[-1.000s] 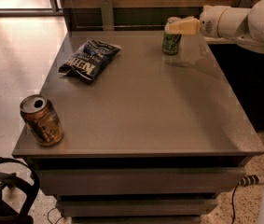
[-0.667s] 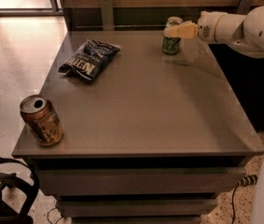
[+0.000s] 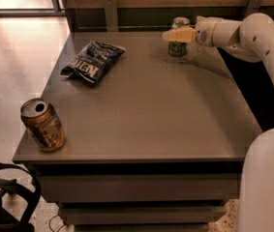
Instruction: Move green can near orange can
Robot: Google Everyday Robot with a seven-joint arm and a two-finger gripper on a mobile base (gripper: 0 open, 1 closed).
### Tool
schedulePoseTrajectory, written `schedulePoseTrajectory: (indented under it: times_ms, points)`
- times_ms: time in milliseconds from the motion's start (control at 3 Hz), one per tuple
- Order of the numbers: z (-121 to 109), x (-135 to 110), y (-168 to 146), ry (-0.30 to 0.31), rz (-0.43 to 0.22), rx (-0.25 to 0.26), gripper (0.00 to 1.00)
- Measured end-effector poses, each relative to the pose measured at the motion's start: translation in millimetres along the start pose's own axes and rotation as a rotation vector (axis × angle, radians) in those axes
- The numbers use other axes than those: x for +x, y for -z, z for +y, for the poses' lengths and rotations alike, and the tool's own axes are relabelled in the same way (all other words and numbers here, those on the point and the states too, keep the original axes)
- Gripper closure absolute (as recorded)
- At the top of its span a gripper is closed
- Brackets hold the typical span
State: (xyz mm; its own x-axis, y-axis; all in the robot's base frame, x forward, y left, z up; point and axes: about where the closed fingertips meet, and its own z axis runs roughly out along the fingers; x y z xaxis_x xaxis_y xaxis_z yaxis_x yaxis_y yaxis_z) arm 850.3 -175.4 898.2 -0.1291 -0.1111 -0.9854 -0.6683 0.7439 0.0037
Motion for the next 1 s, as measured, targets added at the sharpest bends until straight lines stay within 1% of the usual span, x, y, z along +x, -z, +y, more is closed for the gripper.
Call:
schedulePoseTrajectory:
  times_ms: [333, 1000]
  points:
    - [1.4, 8.6, -9.8, -0.015, -0.031, -0.022, 0.18]
    - [6.1, 9.7, -15.9, -0.016, -0.029, -0.031, 0.64]
